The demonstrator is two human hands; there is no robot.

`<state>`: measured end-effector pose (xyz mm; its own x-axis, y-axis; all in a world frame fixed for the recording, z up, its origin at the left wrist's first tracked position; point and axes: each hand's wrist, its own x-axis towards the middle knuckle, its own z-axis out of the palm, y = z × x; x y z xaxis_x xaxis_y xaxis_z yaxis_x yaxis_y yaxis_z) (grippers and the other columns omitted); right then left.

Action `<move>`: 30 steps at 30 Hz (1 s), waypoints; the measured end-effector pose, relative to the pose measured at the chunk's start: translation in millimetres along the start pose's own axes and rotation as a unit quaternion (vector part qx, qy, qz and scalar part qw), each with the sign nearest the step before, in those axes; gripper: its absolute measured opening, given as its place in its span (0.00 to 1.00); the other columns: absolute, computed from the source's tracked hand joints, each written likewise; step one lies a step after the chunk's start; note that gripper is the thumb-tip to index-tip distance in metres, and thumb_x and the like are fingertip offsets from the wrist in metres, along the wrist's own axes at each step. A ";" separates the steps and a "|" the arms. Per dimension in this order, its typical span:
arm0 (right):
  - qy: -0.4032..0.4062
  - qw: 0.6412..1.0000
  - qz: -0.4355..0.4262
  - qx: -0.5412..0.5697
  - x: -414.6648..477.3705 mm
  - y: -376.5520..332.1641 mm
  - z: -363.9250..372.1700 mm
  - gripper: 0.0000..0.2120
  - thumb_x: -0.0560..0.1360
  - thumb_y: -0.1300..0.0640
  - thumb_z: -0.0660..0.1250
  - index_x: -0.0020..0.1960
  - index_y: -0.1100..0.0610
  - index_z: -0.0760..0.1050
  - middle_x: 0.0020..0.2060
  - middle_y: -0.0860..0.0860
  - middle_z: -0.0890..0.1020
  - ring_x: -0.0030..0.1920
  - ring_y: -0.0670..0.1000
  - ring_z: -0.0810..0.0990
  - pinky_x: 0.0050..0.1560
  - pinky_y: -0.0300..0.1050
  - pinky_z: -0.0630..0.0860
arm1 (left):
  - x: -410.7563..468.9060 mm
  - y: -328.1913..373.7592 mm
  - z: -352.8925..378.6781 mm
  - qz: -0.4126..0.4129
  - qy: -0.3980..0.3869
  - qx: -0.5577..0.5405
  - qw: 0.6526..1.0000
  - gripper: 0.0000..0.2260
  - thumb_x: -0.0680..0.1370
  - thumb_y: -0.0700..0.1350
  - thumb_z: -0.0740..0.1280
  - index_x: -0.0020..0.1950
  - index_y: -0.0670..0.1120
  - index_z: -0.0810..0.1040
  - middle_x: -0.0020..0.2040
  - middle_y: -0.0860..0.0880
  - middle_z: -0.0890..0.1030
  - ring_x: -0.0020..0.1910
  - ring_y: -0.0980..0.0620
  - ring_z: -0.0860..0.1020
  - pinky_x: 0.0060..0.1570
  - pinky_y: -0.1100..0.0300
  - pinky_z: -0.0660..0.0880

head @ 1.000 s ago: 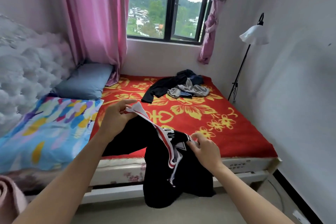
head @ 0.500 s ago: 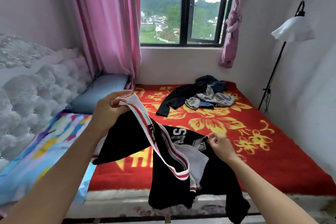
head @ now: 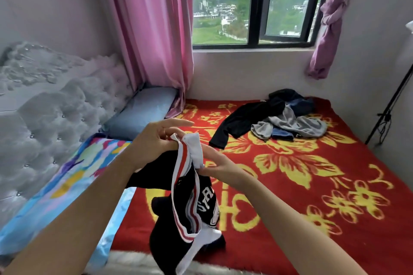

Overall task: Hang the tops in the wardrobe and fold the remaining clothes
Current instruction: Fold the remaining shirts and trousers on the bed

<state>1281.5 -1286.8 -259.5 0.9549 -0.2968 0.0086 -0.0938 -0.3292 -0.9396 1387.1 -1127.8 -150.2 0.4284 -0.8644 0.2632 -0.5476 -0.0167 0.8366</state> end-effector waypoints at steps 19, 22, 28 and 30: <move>0.413 0.902 -0.009 0.124 169.1 -75.9 -73.4 0.12 0.78 0.57 0.62 0.38 0.63 0.70 0.31 0.54 0.69 0.34 0.51 0.69 0.36 0.43 0.66 | 112.1 -242.6 22.3 -0.201 -0.052 -0.223 0.952 0.61 0.48 0.80 0.65 0.76 0.54 0.54 0.71 0.49 0.67 0.68 0.53 0.67 0.67 0.55 0.64; 0.443 0.891 -0.029 0.092 177.2 -91.8 -74.7 0.13 0.78 0.57 0.62 0.37 0.61 0.69 0.30 0.52 0.68 0.33 0.49 0.67 0.33 0.41 0.65 | 123.4 -254.5 40.2 -0.212 -0.109 -0.194 0.952 0.65 0.46 0.79 0.65 0.77 0.54 0.46 0.77 0.44 0.55 0.74 0.48 0.58 0.68 0.51 0.61; 0.476 0.873 -0.055 0.088 167.0 -121.1 -106.8 0.09 0.78 0.54 0.63 0.40 0.55 0.75 0.35 0.51 0.77 0.41 0.53 0.76 0.44 0.48 0.75 | 152.9 -273.3 75.5 -0.243 -0.189 -0.268 0.913 0.68 0.49 0.70 0.76 0.77 0.53 0.39 0.76 0.45 0.56 0.74 0.48 0.59 0.70 0.53 0.62; 0.495 0.860 -0.060 0.109 158.8 -121.3 -122.1 0.07 0.78 0.53 0.63 0.42 0.53 0.75 0.37 0.49 0.79 0.40 0.50 0.79 0.44 0.43 0.79 | 162.4 -276.2 88.1 -0.232 -0.215 -0.219 0.923 0.58 0.57 0.63 0.78 0.77 0.52 0.46 0.72 0.47 0.66 0.71 0.50 0.65 0.63 0.60 0.68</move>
<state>1410.1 -1403.4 -102.4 0.2355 -0.9256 0.2963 0.1470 -0.2674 -0.9523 1544.7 -1307.9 -380.9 0.1679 -0.9365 -0.3077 0.0056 -0.3113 0.9503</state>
